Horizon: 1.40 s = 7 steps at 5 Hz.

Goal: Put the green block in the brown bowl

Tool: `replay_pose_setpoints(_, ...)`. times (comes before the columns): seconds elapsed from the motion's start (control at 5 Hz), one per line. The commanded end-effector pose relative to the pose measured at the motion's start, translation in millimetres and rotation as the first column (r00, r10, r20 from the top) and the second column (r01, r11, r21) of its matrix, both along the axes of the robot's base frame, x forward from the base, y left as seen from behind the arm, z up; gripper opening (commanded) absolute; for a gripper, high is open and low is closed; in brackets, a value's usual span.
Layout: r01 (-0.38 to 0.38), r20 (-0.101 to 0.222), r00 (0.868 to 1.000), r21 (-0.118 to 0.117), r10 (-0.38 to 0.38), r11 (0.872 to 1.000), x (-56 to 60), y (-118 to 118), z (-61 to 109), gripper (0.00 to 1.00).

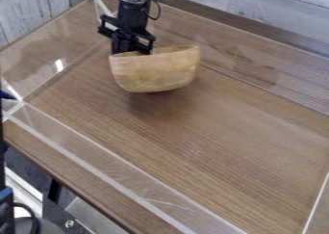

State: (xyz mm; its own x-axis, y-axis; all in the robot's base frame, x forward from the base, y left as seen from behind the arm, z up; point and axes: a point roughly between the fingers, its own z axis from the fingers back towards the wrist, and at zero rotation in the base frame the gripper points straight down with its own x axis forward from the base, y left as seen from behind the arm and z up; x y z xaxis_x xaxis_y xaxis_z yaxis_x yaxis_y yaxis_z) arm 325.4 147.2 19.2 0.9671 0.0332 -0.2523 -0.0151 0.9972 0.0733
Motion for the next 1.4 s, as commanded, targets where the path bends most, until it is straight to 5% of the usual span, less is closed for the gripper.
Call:
replay_pose_setpoints(0.0, 0.022, 0.001, 1.0, -0.004, -0.022, 1.0, 3.5, -6.5, 1.3, 0.0)
replay_pose_setpoints(1.2, 0.01, -0.02, 1.0, -0.029, -0.011, 1.0, 3.0, 1.8, 1.6, 0.0)
